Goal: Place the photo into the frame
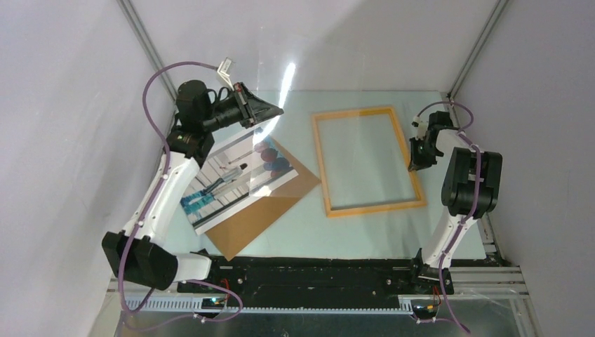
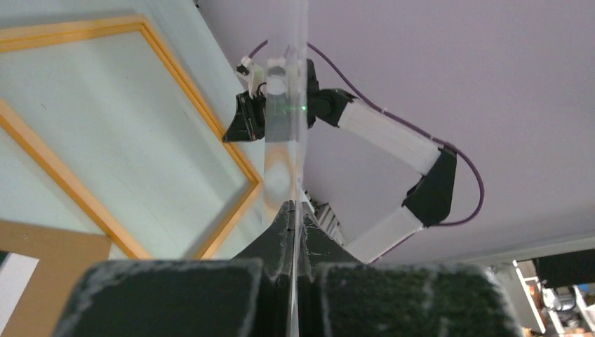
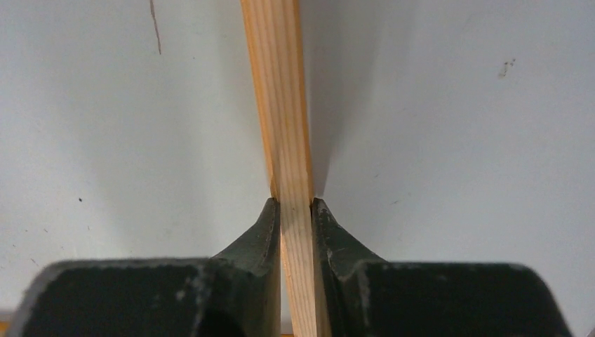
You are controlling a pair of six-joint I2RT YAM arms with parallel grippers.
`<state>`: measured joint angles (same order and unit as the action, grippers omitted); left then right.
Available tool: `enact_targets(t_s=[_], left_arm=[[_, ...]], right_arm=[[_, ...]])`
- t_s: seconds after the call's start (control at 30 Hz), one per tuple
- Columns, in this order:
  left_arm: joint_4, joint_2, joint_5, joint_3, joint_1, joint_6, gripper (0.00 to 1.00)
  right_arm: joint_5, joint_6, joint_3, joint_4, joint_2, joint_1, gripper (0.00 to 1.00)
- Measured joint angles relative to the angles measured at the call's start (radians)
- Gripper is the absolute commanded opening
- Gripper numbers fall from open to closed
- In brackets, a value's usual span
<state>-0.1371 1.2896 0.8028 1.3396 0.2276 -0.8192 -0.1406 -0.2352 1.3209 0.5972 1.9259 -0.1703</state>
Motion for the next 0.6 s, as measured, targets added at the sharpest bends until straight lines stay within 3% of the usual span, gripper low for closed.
enact_targets(t_s=[0.6], left_arm=[[0.285, 0.227, -0.078, -0.134, 0.034, -0.203, 0.0]], right_arm=[[-0.009, 0.115, -0.274, -0.048, -0.208, 0.02, 0.0]])
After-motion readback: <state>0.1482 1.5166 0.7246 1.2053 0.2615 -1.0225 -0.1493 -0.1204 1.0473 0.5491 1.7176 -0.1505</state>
